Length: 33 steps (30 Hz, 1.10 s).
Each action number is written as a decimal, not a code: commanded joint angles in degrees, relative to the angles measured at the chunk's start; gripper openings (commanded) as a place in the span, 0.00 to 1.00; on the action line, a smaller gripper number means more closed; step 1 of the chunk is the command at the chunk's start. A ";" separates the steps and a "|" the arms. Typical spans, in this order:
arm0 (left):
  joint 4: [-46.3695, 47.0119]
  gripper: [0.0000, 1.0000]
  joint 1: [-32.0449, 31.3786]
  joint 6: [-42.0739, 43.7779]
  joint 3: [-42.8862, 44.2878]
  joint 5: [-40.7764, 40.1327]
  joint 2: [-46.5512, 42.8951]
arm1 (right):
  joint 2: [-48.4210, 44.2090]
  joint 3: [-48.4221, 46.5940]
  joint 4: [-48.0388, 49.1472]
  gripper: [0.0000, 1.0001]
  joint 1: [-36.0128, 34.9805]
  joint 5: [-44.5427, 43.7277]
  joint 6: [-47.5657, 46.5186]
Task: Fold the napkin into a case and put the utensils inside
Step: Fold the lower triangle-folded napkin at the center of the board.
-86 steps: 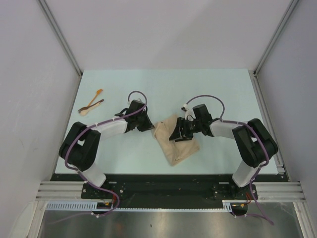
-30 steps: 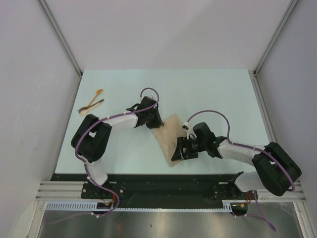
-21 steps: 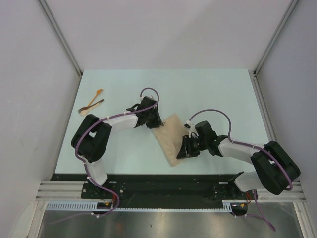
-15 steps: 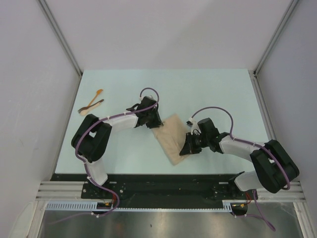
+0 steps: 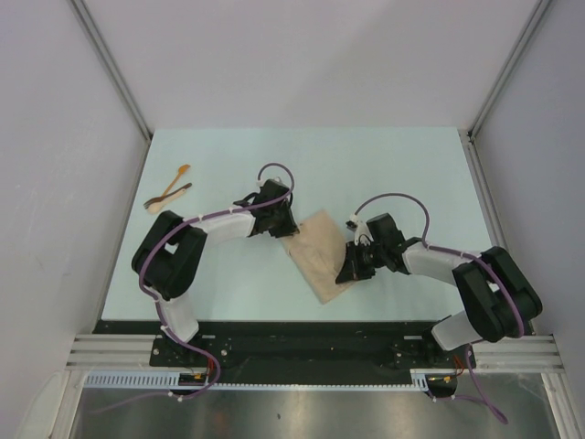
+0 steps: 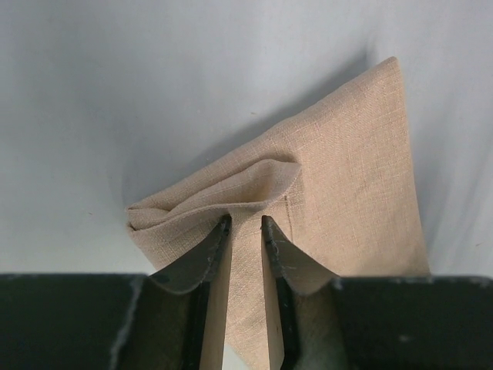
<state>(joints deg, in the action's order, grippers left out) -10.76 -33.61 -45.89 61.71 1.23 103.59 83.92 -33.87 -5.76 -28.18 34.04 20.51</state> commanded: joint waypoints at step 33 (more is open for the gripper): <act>-1.37 0.20 -0.85 -3.06 2.90 -9.75 3.29 | -0.61 -1.02 -2.33 0.00 2.60 -4.51 -4.95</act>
<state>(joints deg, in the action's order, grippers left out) -12.64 -34.92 -47.53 66.74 -3.49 108.66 83.90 -35.44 -8.78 -26.50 30.83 17.04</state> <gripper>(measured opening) 0.211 0.078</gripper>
